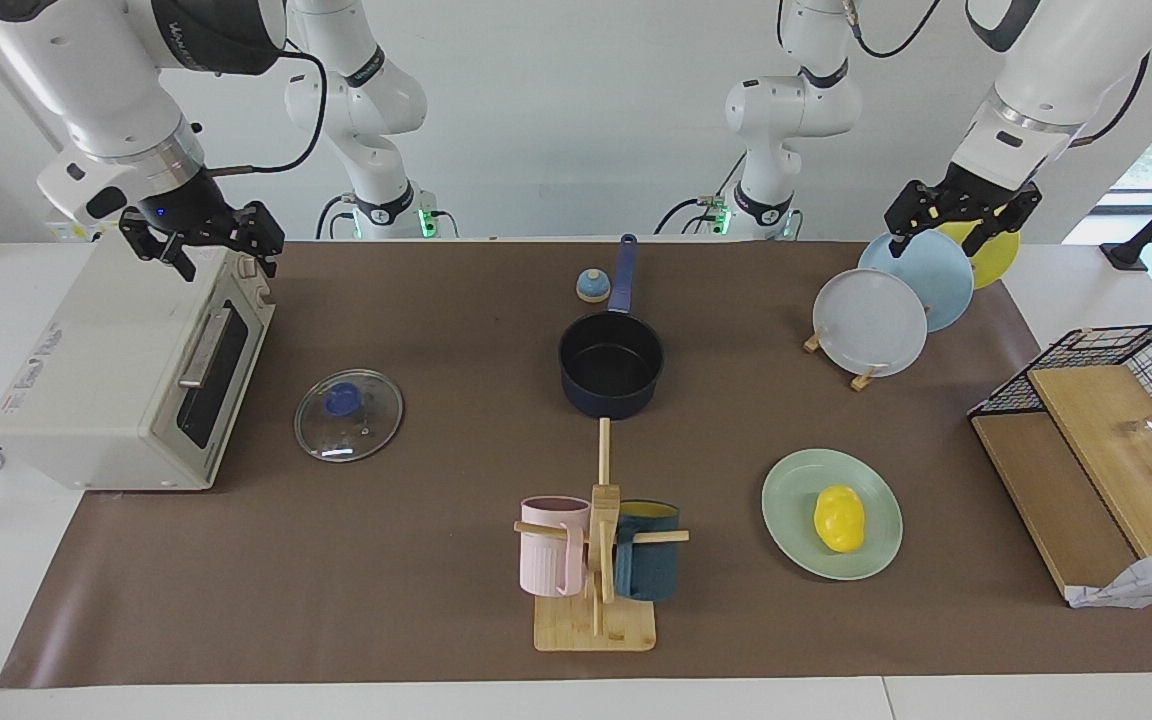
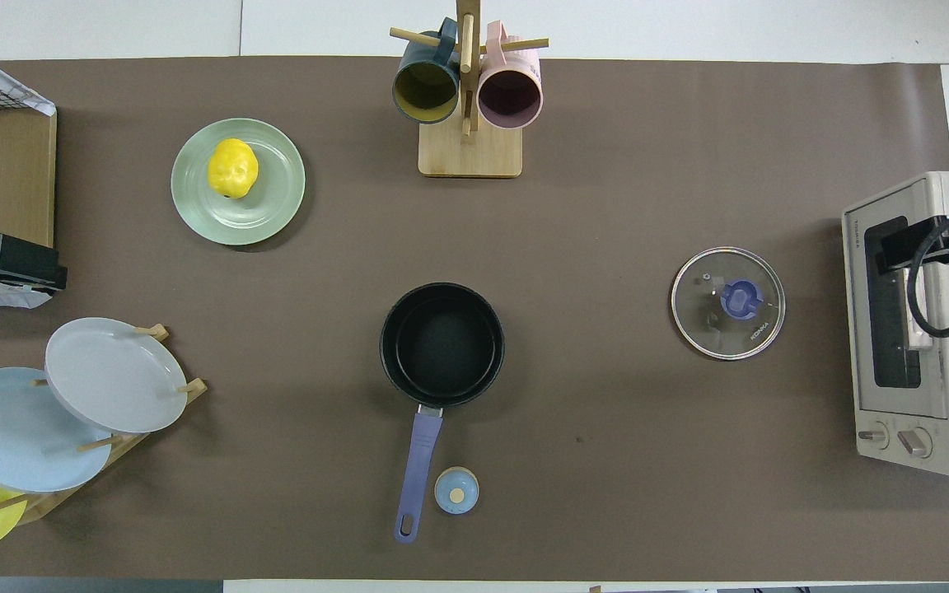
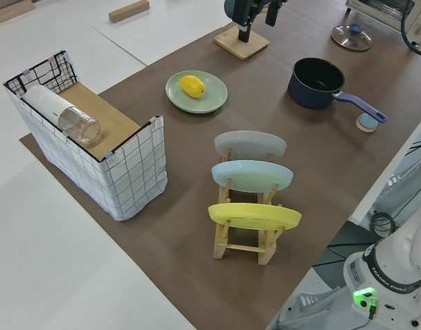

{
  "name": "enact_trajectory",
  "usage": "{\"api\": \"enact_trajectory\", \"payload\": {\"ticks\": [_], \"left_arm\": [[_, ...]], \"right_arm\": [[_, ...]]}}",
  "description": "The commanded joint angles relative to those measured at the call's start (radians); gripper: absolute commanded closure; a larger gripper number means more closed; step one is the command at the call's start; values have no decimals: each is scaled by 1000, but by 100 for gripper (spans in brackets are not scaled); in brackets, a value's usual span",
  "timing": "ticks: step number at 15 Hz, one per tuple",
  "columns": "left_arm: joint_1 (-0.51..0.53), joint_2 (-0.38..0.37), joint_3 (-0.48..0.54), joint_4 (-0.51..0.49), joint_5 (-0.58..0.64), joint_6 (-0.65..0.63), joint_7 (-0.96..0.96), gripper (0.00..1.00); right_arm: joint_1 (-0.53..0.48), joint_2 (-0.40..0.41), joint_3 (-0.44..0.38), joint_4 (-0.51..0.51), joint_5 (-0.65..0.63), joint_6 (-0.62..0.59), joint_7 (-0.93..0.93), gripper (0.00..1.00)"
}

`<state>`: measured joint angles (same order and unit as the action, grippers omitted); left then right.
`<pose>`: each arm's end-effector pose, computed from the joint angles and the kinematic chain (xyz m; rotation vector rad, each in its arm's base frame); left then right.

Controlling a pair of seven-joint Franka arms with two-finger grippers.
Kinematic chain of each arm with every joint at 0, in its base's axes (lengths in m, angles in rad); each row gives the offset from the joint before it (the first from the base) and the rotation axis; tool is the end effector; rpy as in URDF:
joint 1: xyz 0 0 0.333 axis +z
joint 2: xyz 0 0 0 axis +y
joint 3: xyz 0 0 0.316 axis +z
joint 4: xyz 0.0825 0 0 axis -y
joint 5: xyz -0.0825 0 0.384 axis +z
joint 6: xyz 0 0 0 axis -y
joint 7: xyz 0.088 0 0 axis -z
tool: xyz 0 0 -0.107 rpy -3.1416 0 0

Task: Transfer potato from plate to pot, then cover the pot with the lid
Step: 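Reach the left gripper to the yellow potato while the right gripper reaches the lid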

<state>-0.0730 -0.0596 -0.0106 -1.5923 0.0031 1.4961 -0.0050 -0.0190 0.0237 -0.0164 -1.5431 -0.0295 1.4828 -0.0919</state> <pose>0.5263 -0.0439 0.6403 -3.1333 0.1229 0.0571 0.5519 -0.0228 0.6170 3.1131 0.0858 -0.1336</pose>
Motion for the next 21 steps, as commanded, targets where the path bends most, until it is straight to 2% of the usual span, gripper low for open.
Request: {"api": "enact_trajectory", "payload": {"ticks": [1,7,10,13,17,18,21], "left_arm": [[-4,-2,3,-3,-15,1,-4,0],[-5,-2,3,-8,-15,26,-1,0],[-8,23,3,1,-38,53,-4,0],[-7,168,3,76,-72,84,-7,0],[-27,510,1,383,-89,105,-12,0],[-30,579,1,432,-89,137,-12,0],[-30,742,4,462,-89,289,-12,0]], "right_arm": [[-6,-1,6,-3,11,17,12,0],[-6,-1,6,-3,11,17,15,0],[2,-1,6,-3,8,17,20,0],[4,-11,7,-9,11,17,21,0],[8,-14,7,-17,11,8,15,0],[8,-16,9,-17,11,8,15,0],[8,-25,12,-38,14,6,-66,0]]}}
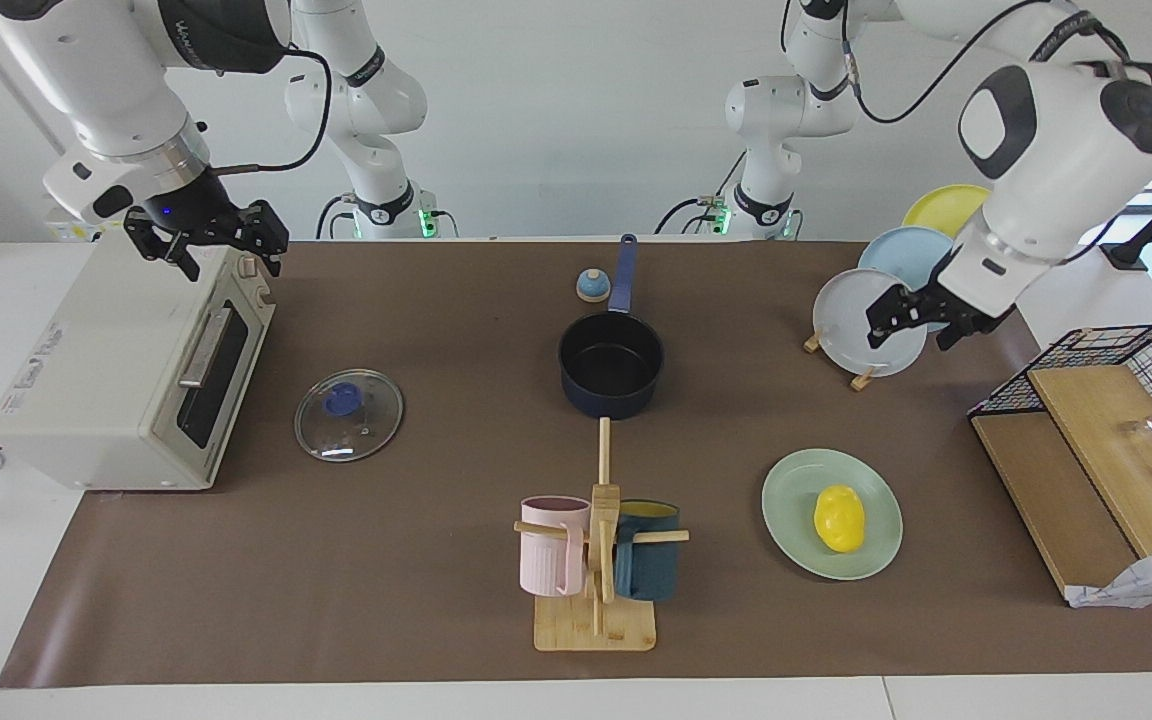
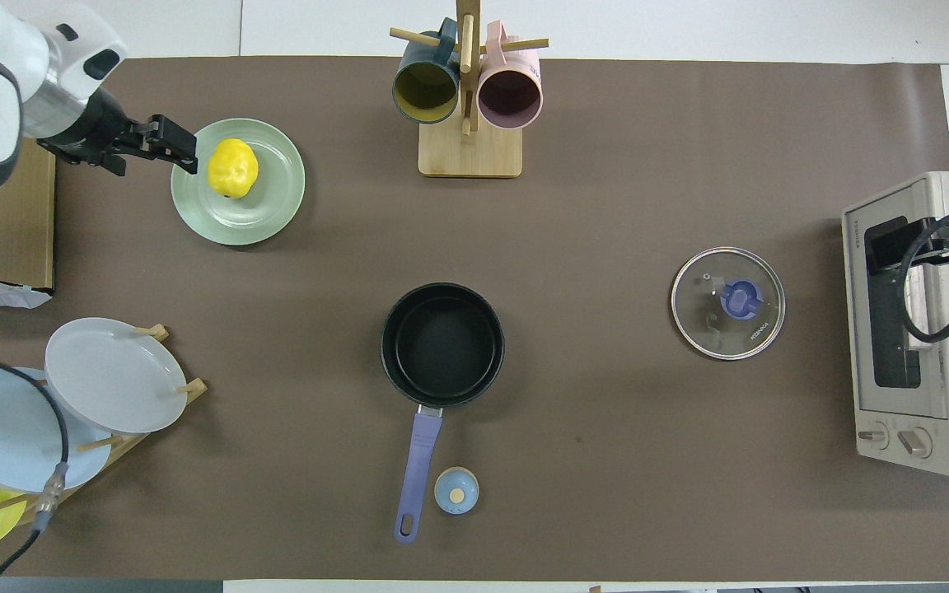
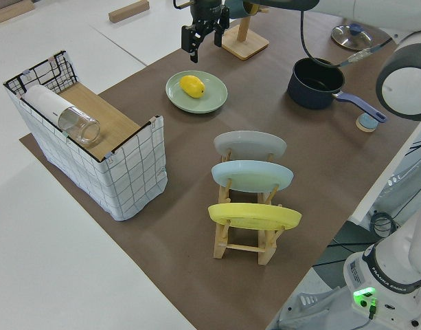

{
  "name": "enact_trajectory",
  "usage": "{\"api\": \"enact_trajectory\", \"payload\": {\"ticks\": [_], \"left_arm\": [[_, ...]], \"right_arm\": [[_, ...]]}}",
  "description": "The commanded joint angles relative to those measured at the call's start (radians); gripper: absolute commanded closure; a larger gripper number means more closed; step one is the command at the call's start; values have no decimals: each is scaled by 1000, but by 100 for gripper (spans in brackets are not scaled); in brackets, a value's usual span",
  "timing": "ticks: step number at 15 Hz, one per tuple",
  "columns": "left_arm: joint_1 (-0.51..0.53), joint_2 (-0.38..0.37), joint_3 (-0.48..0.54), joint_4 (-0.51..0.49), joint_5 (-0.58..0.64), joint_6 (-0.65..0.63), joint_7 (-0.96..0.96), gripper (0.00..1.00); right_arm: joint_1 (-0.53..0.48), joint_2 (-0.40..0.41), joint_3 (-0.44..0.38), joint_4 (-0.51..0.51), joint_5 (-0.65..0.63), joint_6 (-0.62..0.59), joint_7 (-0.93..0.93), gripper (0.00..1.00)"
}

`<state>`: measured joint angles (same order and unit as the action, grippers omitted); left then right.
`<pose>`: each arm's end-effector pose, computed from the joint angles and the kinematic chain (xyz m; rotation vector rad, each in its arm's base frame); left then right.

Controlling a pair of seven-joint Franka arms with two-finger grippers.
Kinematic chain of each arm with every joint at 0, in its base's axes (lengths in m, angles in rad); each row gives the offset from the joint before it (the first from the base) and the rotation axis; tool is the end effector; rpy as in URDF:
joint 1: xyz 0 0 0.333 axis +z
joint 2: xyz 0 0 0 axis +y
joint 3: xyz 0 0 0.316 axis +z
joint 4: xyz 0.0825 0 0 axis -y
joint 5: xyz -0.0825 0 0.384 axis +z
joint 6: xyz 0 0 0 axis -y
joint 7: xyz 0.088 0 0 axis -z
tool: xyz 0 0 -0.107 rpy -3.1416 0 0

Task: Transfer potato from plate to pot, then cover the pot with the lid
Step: 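Reach the left gripper to the yellow potato while the right gripper reaches the lid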

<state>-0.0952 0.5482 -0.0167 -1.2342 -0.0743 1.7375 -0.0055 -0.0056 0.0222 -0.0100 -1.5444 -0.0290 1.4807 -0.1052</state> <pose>0.7061 -0.0834 0.4492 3.0586 -0.1380 -0.0758 0.5515 -0.0119 0.6171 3.1116 0.1374 -0.1364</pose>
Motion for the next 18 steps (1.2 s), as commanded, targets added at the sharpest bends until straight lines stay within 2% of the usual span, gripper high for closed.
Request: {"api": "enact_trajectory", "payload": {"ticks": [1,3,4,8,11,15,18], "left_arm": [[-8,165,9,116,-10,95,-10,0],[-8,190,9,113,-1,149,-7,0],[-8,191,9,111,1,151,-5,0],[-40,185,14,52,42,198,-8,0],[-51,151,14,-43,71,284,-11,0],[-52,139,15,-71,100,286,-11,0],[-51,124,14,-106,122,303,-11,1]], "right_arm": [[-2,-43,5,-87,15,77,-59,0],[16,-91,9,-272,15,241,-56,0],[21,-84,9,-319,15,301,-56,0],[55,14,9,-367,15,446,-54,0],[53,21,7,-506,15,619,-56,0],[55,27,8,-647,17,809,-57,0],[52,50,7,-675,17,852,-59,0]]}}
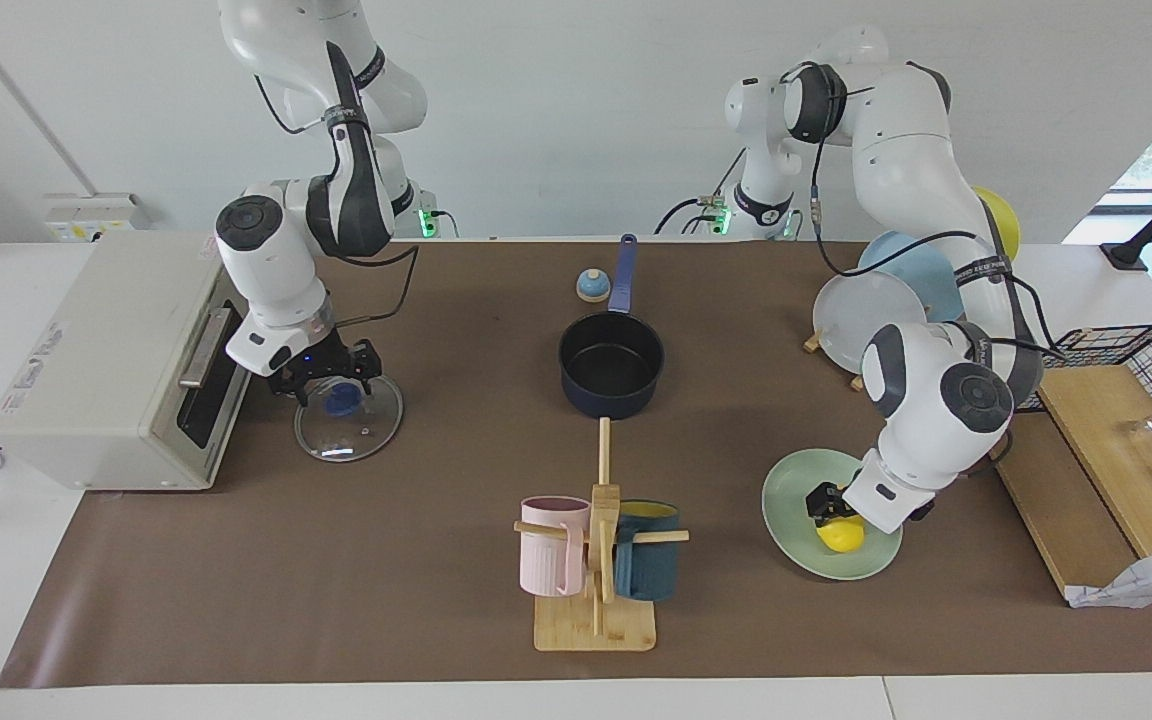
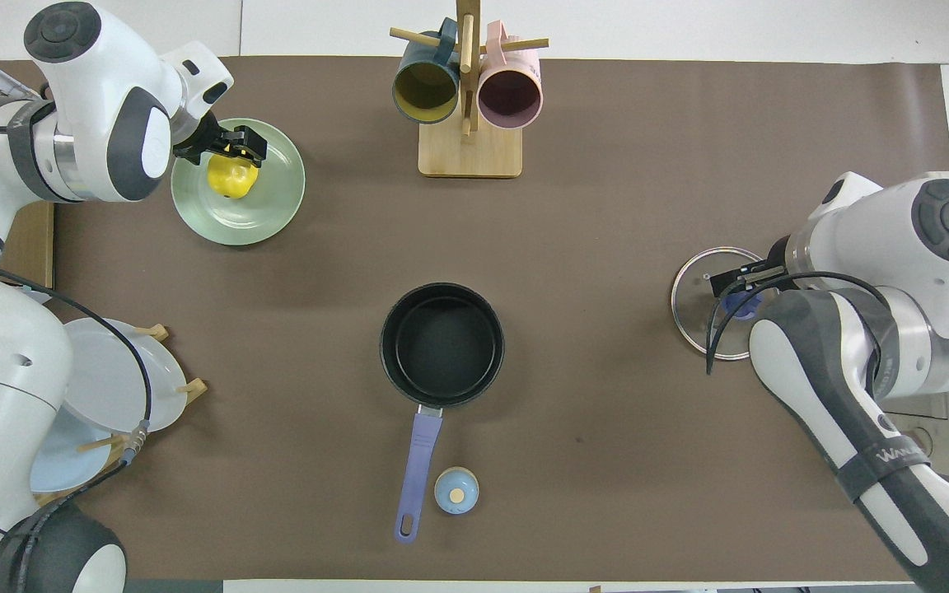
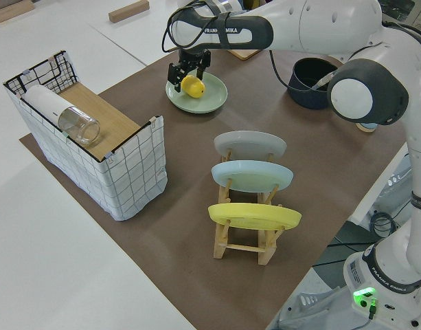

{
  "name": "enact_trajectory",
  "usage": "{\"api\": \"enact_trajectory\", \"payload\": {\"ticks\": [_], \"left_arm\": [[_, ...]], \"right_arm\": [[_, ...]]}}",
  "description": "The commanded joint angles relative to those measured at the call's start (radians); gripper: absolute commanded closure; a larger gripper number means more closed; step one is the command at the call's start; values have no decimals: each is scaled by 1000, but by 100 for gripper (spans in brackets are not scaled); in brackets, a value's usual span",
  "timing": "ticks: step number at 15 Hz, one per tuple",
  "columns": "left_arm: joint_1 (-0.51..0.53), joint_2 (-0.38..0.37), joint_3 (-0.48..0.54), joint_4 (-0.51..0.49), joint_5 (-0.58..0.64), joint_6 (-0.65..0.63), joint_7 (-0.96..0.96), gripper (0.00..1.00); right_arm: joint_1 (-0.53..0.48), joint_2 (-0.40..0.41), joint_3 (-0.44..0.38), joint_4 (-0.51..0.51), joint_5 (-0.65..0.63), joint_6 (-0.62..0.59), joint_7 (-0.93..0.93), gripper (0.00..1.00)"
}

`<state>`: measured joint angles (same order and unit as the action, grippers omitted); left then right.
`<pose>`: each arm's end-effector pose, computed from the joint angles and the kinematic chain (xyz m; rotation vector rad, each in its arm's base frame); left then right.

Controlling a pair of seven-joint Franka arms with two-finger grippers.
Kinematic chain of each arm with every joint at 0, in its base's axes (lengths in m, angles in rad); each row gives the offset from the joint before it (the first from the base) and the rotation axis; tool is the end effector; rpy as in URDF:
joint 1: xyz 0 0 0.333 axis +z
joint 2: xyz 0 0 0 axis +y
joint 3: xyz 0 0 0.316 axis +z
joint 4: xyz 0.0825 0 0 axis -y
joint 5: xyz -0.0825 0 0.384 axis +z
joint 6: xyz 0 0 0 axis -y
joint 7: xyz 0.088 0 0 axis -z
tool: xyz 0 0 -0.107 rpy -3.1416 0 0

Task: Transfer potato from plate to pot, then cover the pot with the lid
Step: 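Grasp the potato with the left gripper while the right gripper grasps the lid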

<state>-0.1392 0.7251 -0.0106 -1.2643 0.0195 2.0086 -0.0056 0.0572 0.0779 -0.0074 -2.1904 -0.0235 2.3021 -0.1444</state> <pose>0.7379 -0.1082 0.3288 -3.1235 0.2340 -0.0313 0.5451 0.0267 0.3542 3.1041 0.3266 0.0513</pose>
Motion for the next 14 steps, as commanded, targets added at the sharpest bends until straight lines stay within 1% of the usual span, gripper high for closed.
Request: {"api": "enact_trajectory", "payload": {"ticks": [1,2,4,5,6,8,9,10,11,12,13,14], "left_arm": [[-7,-53,6,-76,27,32,-11,11],[-7,-53,6,-78,24,33,-13,27],[-8,-58,4,-93,22,53,-13,73],[-11,-67,6,-116,23,68,-13,99],[-14,-73,6,-131,25,79,-10,100],[-16,-75,4,-112,20,55,-14,100],[-23,-79,3,-89,7,29,-22,100],[-25,-105,3,-70,-30,-16,-42,100],[-26,-166,4,-70,-64,-45,-74,100],[-33,-229,1,-87,-73,-77,-106,100],[-57,-287,1,-107,-75,-143,-143,100],[-77,-338,1,-118,-76,-199,-181,100]], "right_arm": [[-13,-6,4,-32,11,33,-20,0],[-17,-6,4,-38,11,37,-20,0],[-19,-7,4,-66,11,78,-17,0],[-20,-6,4,-75,11,89,-17,0],[-23,-1,4,-80,11,94,-17,0],[-28,11,4,-81,13,96,-15,0],[-28,13,4,-81,13,94,-14,0],[-28,13,4,-81,13,96,-14,0],[-28,13,4,-81,13,94,-15,0],[-28,13,4,-81,13,96,-17,0],[-30,13,4,-81,13,96,-18,0],[-30,13,4,-81,13,94,-18,2]]}}
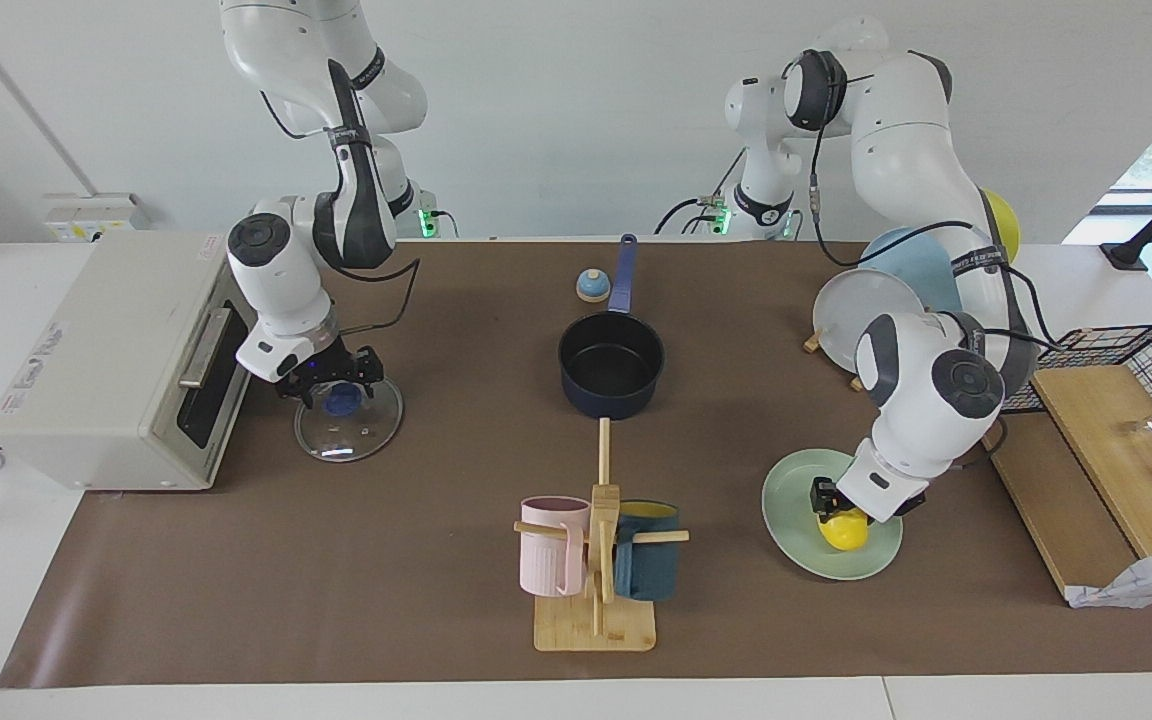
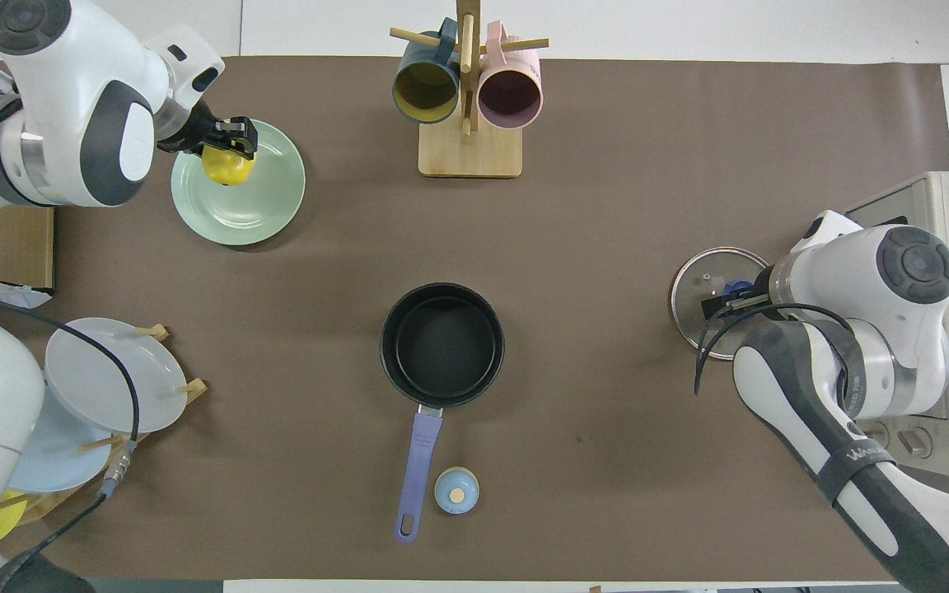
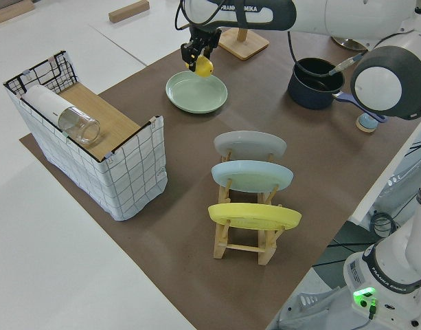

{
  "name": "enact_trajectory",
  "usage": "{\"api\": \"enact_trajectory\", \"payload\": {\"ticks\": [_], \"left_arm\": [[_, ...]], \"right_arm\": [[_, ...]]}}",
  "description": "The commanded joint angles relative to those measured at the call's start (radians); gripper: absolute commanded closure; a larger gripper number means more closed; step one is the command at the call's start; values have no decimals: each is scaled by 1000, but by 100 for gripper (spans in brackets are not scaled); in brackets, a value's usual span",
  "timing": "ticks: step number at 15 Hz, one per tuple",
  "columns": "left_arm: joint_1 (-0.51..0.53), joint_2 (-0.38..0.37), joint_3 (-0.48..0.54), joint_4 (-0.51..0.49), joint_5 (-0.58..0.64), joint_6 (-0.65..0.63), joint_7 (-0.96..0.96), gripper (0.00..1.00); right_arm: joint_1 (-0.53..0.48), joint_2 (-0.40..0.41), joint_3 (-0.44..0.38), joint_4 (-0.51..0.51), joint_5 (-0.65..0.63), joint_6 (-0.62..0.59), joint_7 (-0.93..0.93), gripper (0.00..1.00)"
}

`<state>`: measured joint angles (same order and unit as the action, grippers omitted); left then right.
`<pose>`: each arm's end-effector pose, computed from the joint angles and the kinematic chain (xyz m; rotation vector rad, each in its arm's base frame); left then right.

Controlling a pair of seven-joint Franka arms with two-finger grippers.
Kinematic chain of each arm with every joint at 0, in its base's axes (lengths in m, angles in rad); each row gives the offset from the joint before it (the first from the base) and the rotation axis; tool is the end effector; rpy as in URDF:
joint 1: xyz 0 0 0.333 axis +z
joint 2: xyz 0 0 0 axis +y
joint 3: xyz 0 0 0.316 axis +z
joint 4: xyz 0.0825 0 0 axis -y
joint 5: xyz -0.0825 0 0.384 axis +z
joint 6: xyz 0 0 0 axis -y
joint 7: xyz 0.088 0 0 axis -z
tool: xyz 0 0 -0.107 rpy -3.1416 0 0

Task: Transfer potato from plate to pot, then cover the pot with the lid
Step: 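Grasp the potato with the left gripper while the right gripper grasps the lid, then carry the potato over the saucepan with the left gripper while the right lifts the lid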

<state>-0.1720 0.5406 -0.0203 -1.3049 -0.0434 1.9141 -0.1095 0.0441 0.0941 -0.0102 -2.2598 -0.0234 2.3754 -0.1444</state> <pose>0.7072 -0.1376 0.4362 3.0771 -0.1021 0.0926 0.5322 0.0178 0.3223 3.1081 0.3041 0.0320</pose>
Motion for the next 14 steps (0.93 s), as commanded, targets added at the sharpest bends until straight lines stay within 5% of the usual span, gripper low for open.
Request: {"api": "enact_trajectory", "payload": {"ticks": [1,5,10,12,14], "left_arm": [[-69,-195,10,-83,-13,-154,-120,100],[-228,-388,10,-251,-18,-204,-358,100],[-427,-556,10,-669,-24,173,-533,100],[-475,-539,10,-717,-24,264,-580,100],[-511,-507,11,-728,-24,315,-608,100]], "right_arm": [[-17,-4,7,-11,13,21,-18,10],[-15,-4,9,11,16,-13,-21,54],[11,35,10,205,50,-221,-14,59],[49,59,9,325,51,-335,11,63],[91,68,9,399,50,-419,42,81]]}}
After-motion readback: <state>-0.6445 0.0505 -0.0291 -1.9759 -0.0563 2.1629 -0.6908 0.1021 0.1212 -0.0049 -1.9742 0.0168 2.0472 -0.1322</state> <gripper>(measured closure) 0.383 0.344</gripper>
